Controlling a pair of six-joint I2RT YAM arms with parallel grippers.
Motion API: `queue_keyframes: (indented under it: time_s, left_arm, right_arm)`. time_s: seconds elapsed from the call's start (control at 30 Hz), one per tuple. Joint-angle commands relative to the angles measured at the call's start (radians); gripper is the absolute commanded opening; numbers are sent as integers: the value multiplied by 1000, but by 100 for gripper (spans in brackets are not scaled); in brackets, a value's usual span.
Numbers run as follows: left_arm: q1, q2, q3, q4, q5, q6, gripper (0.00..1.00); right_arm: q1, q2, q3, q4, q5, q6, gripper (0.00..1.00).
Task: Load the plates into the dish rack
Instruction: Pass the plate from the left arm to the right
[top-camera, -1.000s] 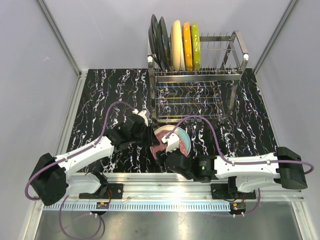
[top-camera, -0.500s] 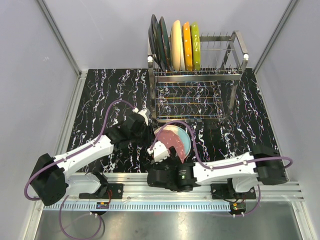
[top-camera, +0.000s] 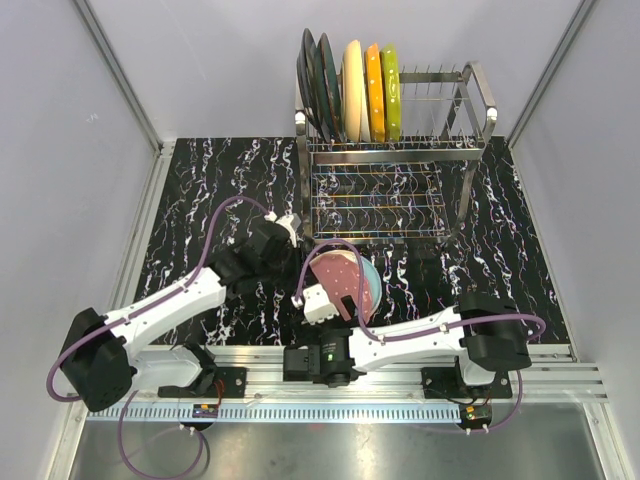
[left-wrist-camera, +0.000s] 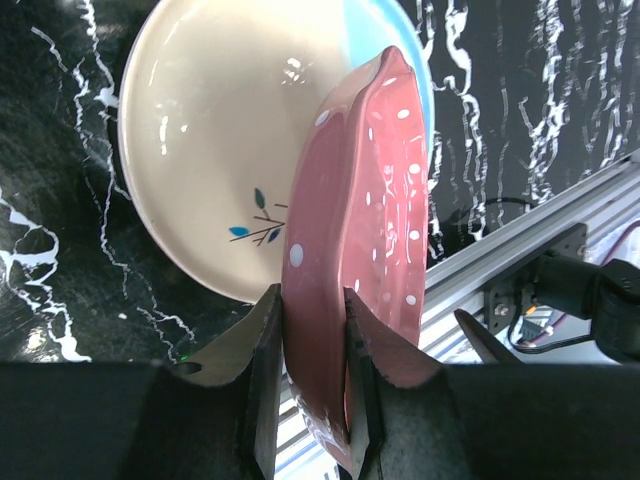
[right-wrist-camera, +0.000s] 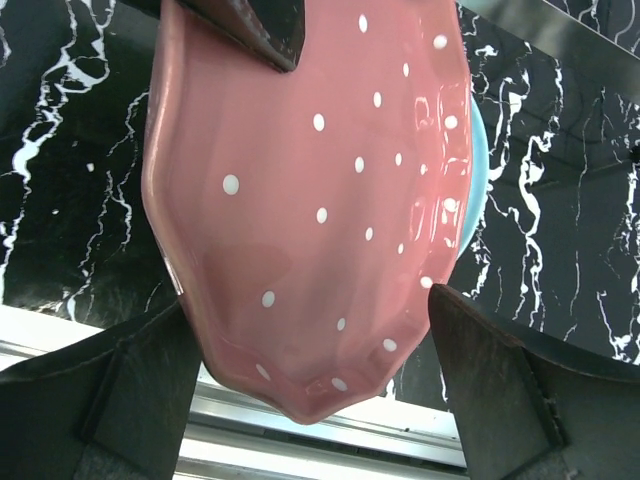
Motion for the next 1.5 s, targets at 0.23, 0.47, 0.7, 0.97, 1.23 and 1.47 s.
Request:
queue_keyframes:
  time_s: [0.23,0.47,0.7,0.97,1.23,1.47]
  left_arm:
    - [-2,-52,121,24,116,-20,24]
    - [-2,-14,192,-59,149,24,25]
    - [-2,28,219,-105,173,84,25]
    - [-2,86,242,-140,215,133,24]
    - [-2,132,275,-192,247,188,24]
    - [-2,158,293,-220,271,230,26]
  right_arm:
    - [-36,-60,-18,69,100,-133,77]
    - [-36,-73,19,148,102,-332,67]
    - [-30,-59,86,93,114,-369,57]
    - [-22,-74,122,37,146,-394,49]
    - [-15,-93,146,-44,189,-351,41]
    - [-12,-120,156,-49,191,-366,25]
